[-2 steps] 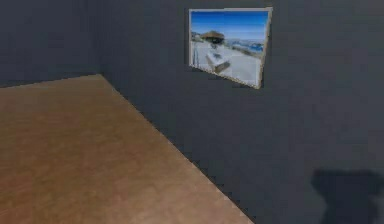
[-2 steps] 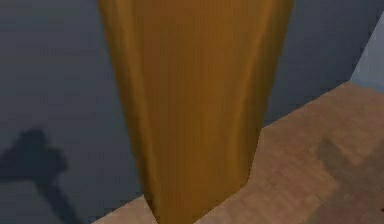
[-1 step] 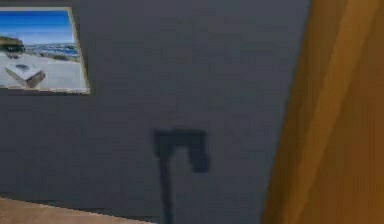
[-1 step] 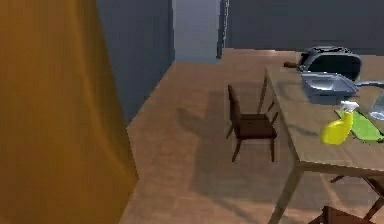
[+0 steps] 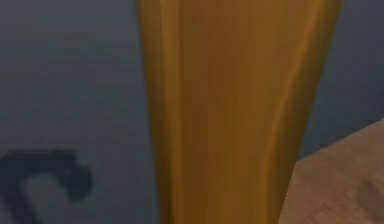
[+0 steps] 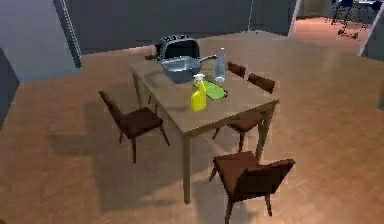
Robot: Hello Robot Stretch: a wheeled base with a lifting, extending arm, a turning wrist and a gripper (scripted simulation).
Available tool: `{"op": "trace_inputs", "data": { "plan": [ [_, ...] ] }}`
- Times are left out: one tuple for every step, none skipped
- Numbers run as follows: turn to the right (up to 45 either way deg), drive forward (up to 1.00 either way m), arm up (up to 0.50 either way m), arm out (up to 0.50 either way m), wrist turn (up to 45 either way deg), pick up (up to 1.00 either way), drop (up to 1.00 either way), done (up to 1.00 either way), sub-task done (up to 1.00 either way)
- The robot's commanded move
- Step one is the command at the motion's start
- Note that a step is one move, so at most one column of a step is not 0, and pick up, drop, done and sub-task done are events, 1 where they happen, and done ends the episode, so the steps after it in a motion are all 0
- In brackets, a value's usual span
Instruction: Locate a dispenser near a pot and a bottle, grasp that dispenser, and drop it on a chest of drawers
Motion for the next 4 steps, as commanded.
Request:
{"op": "trace_inputs", "data": {
  "plan": [
    [45.0, 0.0, 0.0, 0.0, 0.0, 0.0, 0.0, 0.0, 0.0],
    [18.0, 0.0, 0.0, 0.0, 0.0, 0.0, 0.0, 0.0, 0.0],
    [0.0, 0.6, 0.0, 0.0, 0.0, 0.0, 0.0, 0.0, 0.0],
    [-27.0, 0.0, 0.0, 0.0, 0.0, 0.0, 0.0, 0.0, 0.0]
  ]
}}
